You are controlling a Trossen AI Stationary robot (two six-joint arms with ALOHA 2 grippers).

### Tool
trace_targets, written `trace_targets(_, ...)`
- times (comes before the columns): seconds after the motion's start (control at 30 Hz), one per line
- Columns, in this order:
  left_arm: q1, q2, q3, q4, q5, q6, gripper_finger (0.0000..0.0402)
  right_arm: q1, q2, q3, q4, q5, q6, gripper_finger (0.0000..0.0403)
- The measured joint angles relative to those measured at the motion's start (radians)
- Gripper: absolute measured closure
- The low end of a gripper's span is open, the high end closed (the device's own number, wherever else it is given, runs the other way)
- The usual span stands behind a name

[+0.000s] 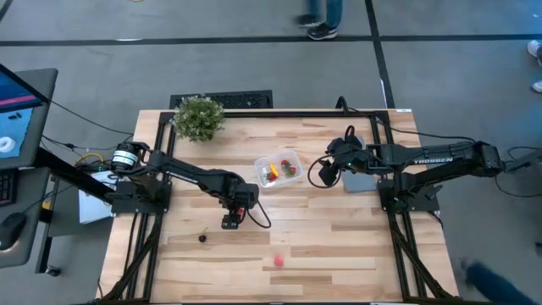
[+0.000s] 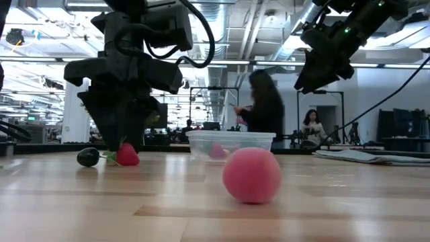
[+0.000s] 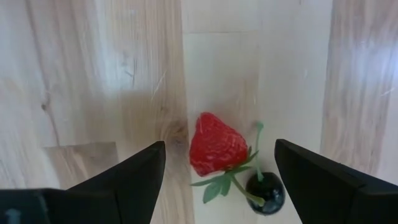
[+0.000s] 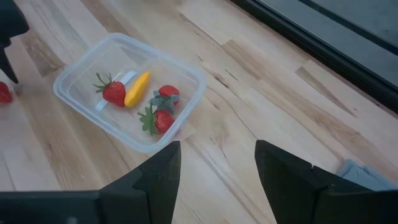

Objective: Pick and placing Produce into tupperware
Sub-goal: Put the strawberry into the transparent bin

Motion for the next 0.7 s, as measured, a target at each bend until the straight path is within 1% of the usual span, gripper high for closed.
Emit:
trace_targets(0.23,0.008,0.038,-0.001,0.038,0.03,0.003,0.0109,0.0,0.0,0.0,0.001,0.0,0.0,0.0173)
trace_targets(0.43,0.01,0.036,-0.001,0.033,0.036,0.001,0.011,0.0,0.0,0.001,-0.002,0.0,0.0,0.0173)
trace_targets(0.53,0.01,0.038,-0.001,0.034,0.036,0.0,0.0124,0.0,0.0,0.001,-0.005,0.0,0.0,0.0173)
trace_targets(0.7,0.01,0.04,-0.001,0.027,0.04,-0.01,0.0168,0.0,0.0,0.001,-0.008,0.0,0.0,0.0173)
